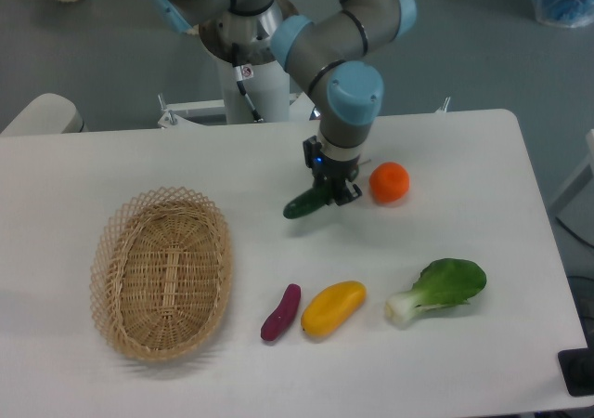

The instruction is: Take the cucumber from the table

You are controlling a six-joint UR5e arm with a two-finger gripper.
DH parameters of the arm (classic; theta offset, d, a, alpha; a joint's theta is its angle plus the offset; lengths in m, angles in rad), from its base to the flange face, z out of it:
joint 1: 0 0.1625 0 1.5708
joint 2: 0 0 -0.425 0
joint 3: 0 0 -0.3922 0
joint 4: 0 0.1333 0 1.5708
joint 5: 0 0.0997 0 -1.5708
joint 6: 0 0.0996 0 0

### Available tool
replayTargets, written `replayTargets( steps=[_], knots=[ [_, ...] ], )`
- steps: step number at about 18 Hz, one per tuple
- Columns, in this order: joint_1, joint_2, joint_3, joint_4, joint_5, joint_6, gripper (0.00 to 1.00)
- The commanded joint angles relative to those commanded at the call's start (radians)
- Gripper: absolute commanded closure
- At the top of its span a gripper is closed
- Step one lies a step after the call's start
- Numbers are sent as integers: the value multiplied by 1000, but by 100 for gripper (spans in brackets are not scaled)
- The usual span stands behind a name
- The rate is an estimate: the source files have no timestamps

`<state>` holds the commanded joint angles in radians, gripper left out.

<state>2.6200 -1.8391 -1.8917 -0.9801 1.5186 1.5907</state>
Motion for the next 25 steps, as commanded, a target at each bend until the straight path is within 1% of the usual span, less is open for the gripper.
replayTargets(
  steps=[2,5,9,14,16,19,21,25],
  knots=[
    [-3,-35,67,-26,0,0,89],
    [-12,-97,175,-41,0,0,89],
    [-17,-179,322,-92,-2,0,89],
    [-34,-270,463,-141,-3,0,91],
    [-43,-299,506,-155,0,0,91],
    [-44,-331,549,-157,2,2,91],
    [-46,-351,586,-175,2,2,91],
    [-48,-385,632,-180,8,12,91]
  ],
)
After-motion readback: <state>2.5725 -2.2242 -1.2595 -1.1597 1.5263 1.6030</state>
